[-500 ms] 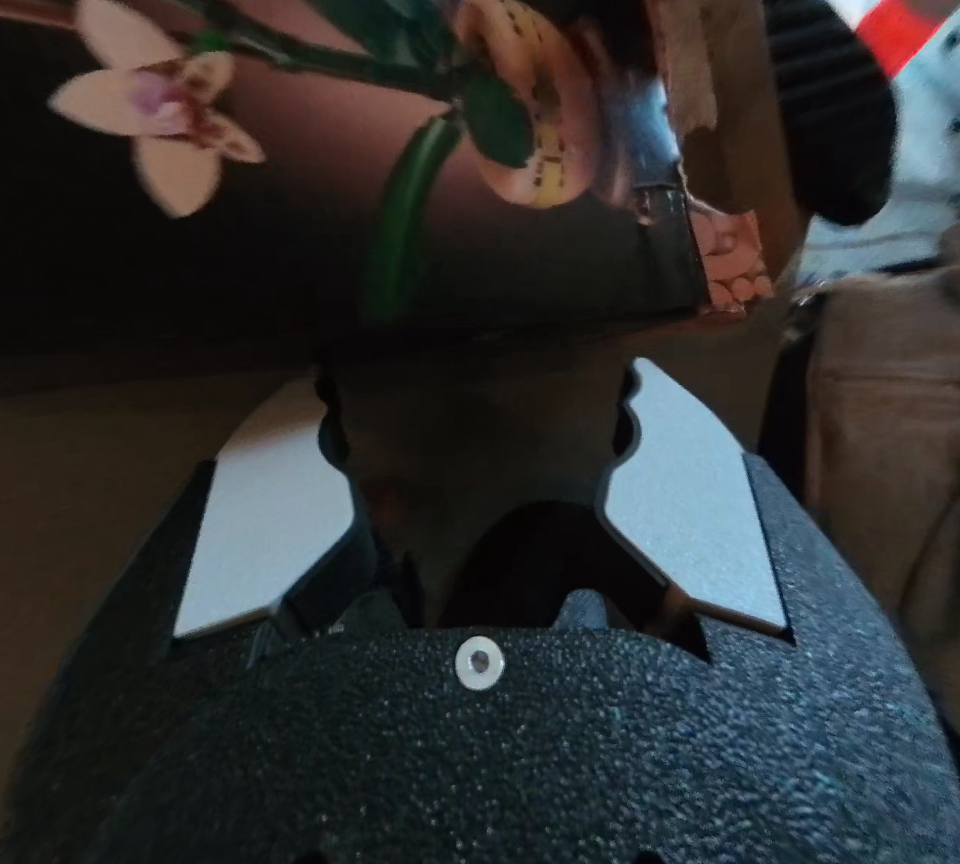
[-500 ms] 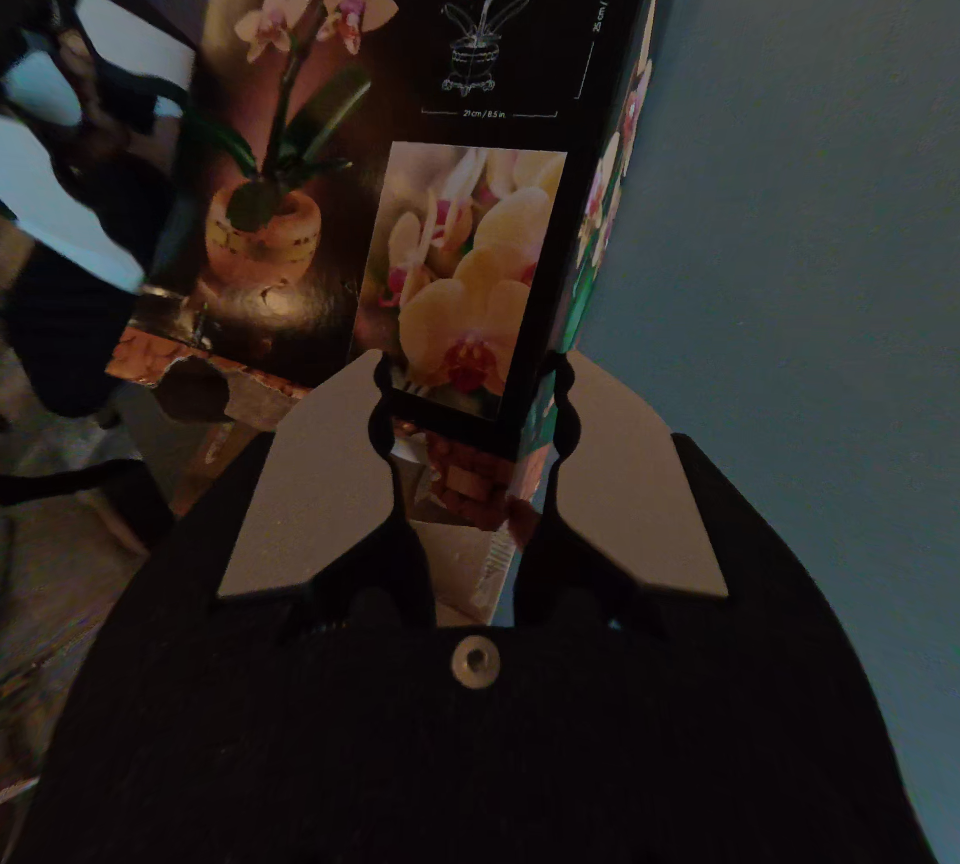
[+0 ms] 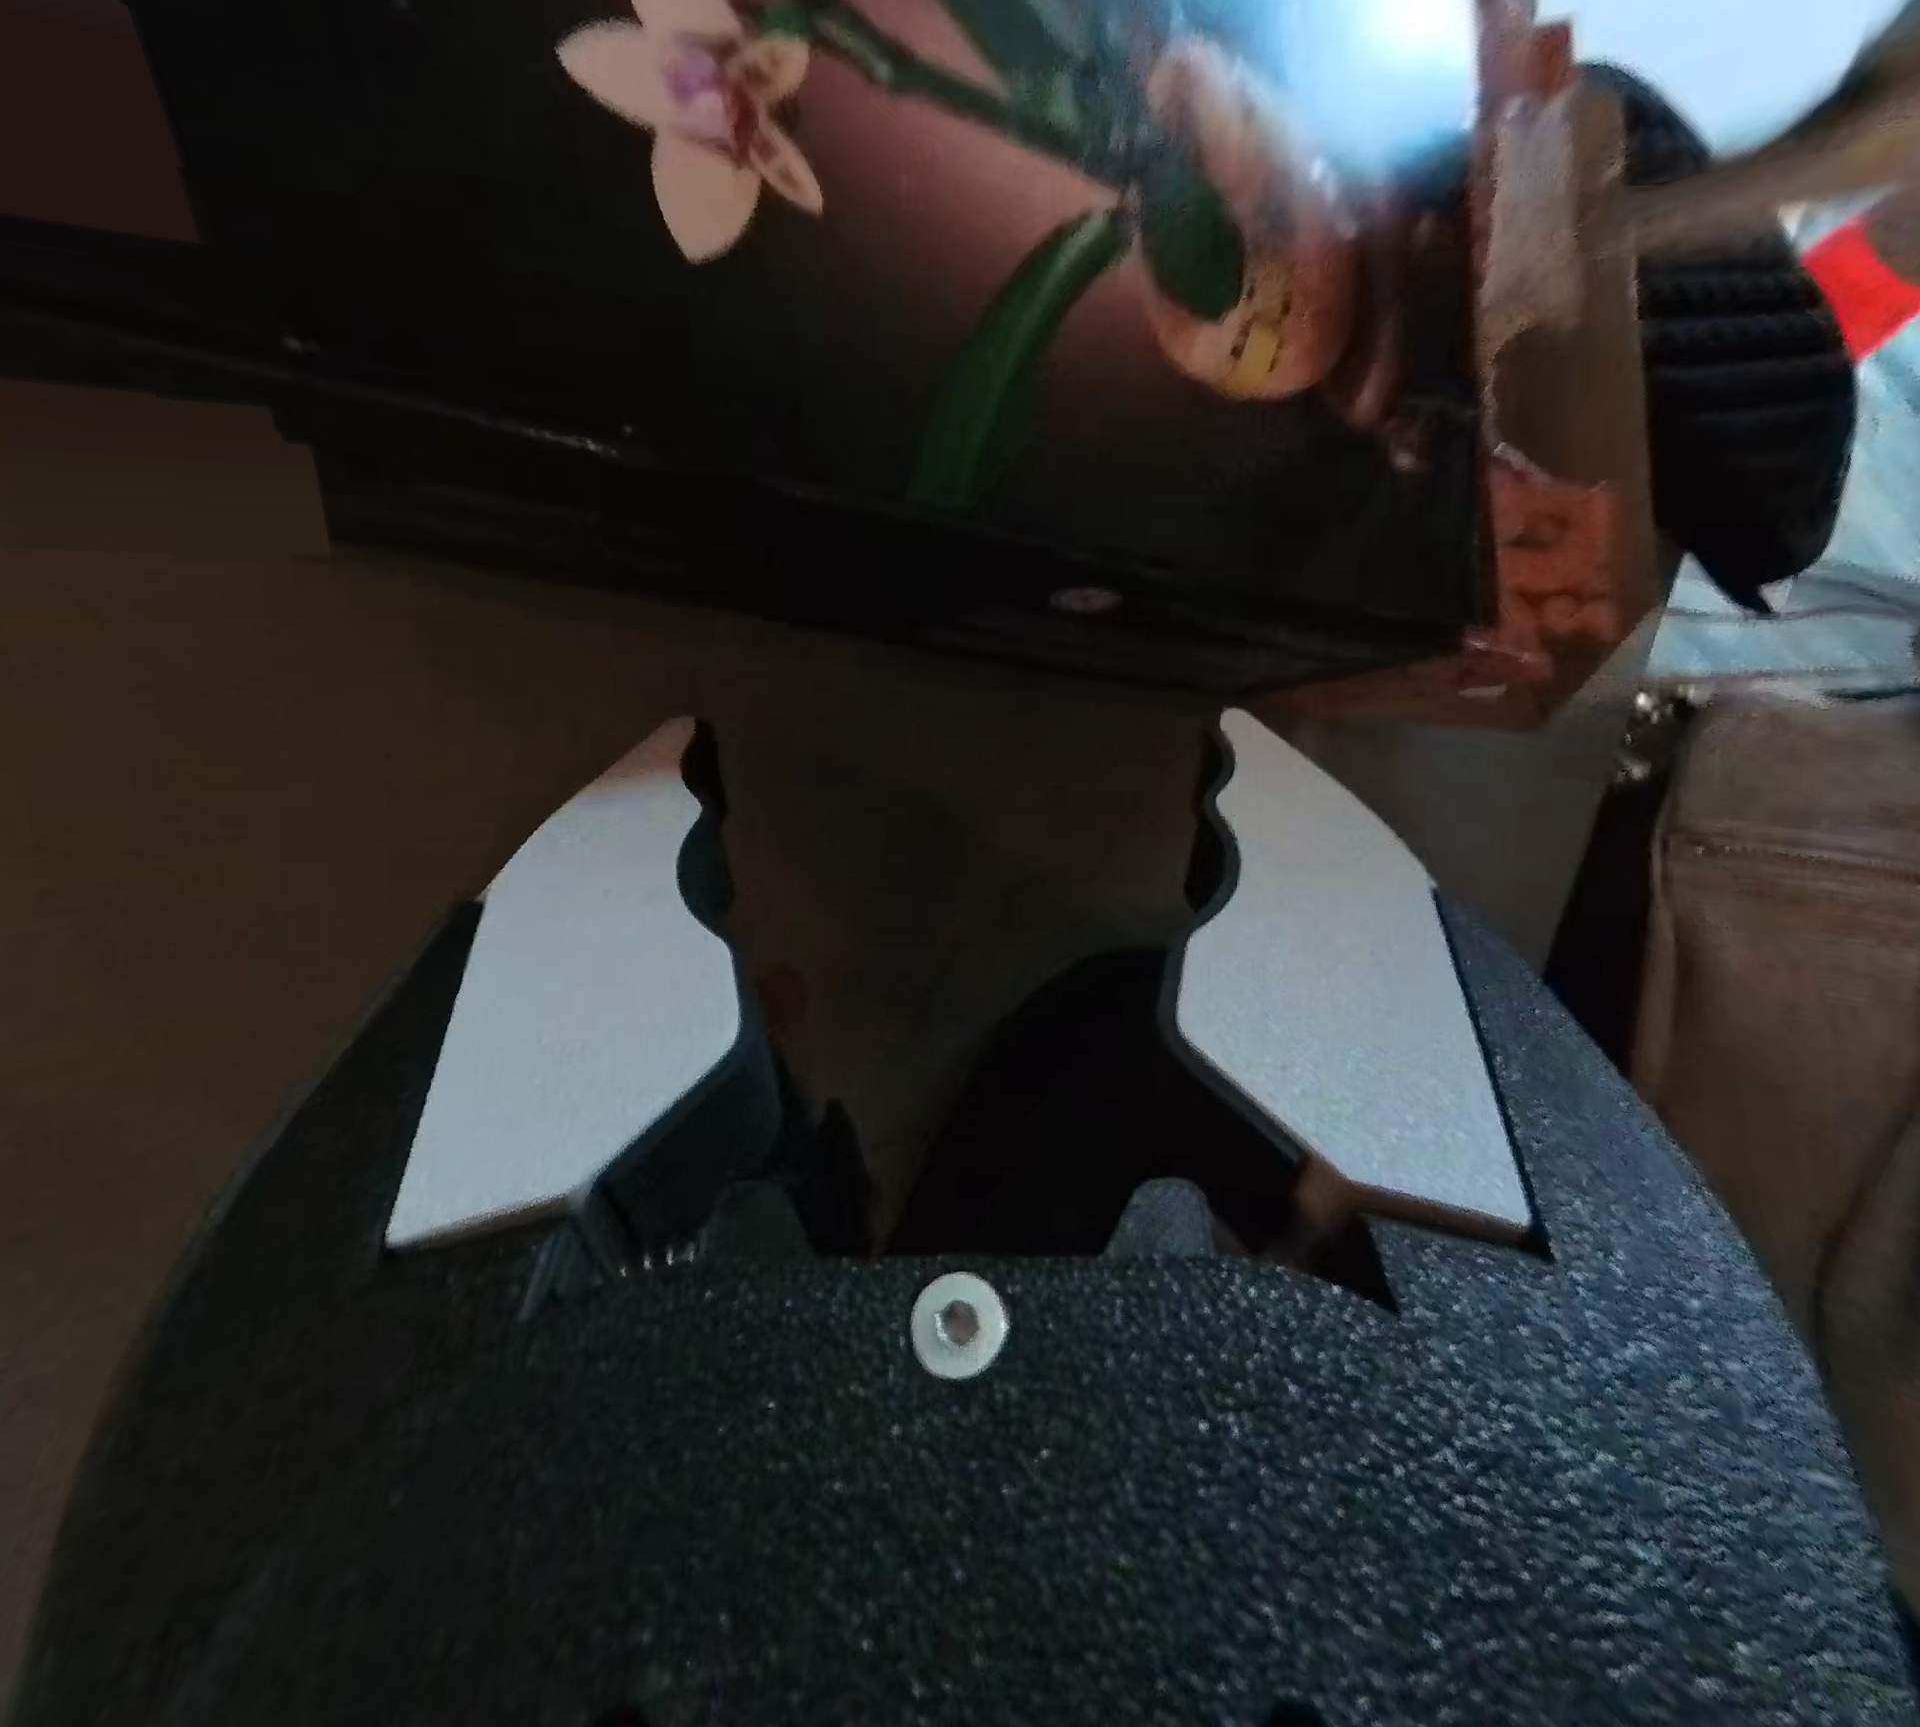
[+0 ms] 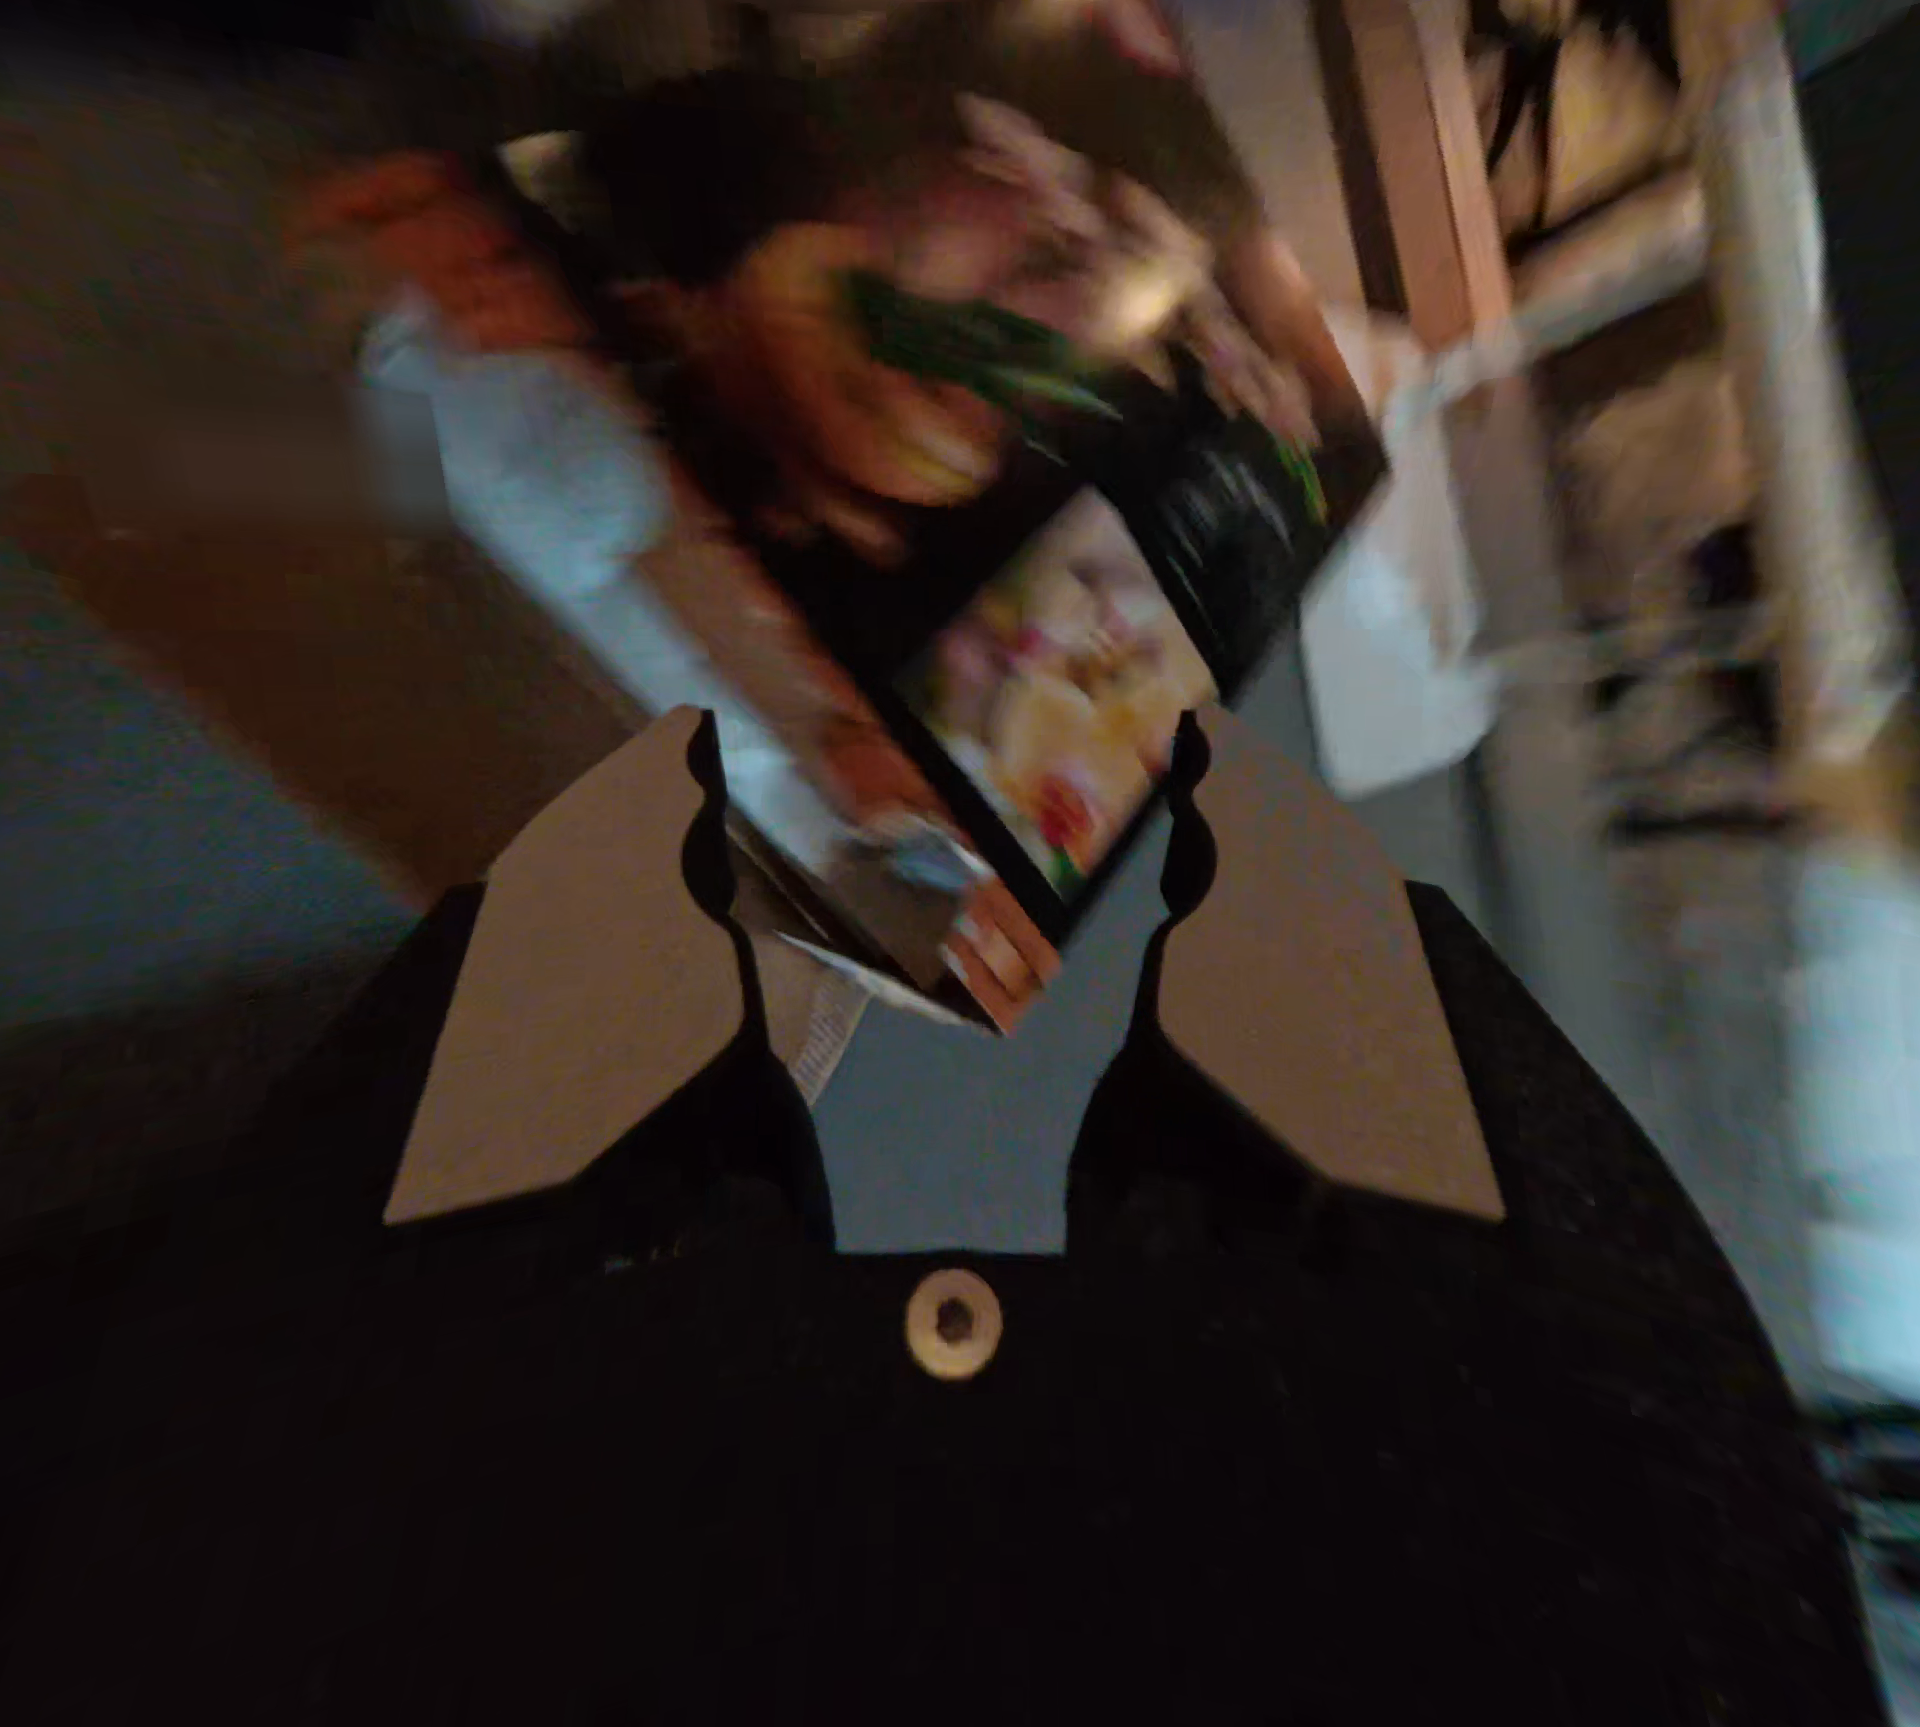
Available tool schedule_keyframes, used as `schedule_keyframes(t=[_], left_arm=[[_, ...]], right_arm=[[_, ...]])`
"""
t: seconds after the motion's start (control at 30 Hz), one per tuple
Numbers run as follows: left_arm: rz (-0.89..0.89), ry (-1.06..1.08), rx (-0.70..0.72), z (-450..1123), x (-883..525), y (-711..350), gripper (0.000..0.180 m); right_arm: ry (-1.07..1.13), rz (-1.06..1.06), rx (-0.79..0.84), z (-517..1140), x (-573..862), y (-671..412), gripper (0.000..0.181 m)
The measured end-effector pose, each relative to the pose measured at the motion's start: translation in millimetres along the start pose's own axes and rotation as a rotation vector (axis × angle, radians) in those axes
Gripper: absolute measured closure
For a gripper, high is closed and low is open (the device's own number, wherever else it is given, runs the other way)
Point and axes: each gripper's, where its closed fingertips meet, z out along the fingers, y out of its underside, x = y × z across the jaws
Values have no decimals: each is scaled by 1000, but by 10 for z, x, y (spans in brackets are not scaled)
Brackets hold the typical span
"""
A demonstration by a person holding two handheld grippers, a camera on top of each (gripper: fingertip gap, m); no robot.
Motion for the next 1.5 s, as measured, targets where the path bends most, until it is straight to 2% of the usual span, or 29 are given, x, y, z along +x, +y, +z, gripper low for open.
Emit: schedule_keyframes(t=[0.1,0.2,0.3,0.37,0.43,0.47,0.6,0.77,1.0,1.17,1.37,1.43,1.5], left_arm=[[3,-21,59,-36,1,-81,93],[25,-62,89,-86,-29,-79,93],[26,-58,128,-148,-4,-87,94],[31,-71,158,-188,-14,-102,94],[44,-75,189,-232,-25,-110,94],[44,-84,205,-230,-54,-111,94],[52,-112,273,-320,-138,-122,94],[134,-140,427,-497,-183,-279,89],[288,-351,523,-661,-436,-455,79],[423,-325,470,-547,-483,-596,57],[645,-207,614,-810,-175,-1011,56],[712,-223,564,-901,-135,-1109,58],[818,-239,419,-933,-51,-1129,60]], right_arm=[[94,-270,-11,169,-257,-259,107],[162,-403,18,317,-317,-488,123],[227,-542,-33,485,-347,-554,124],[296,-668,-7,566,-356,-618,149],[361,-702,73,603,-385,-697,175],[381,-692,102,603,-384,-719,176],[364,-452,253,464,-268,-816,178],[323,-199,386,206,12,-800,178],[228,86,635,-293,359,-736,177],[12,299,849,-621,459,-651,176],[-223,482,1032,-754,534,-431,174],[-269,488,1070,-732,519,-379,173],[-307,515,1092,-697,515,-334,172]])
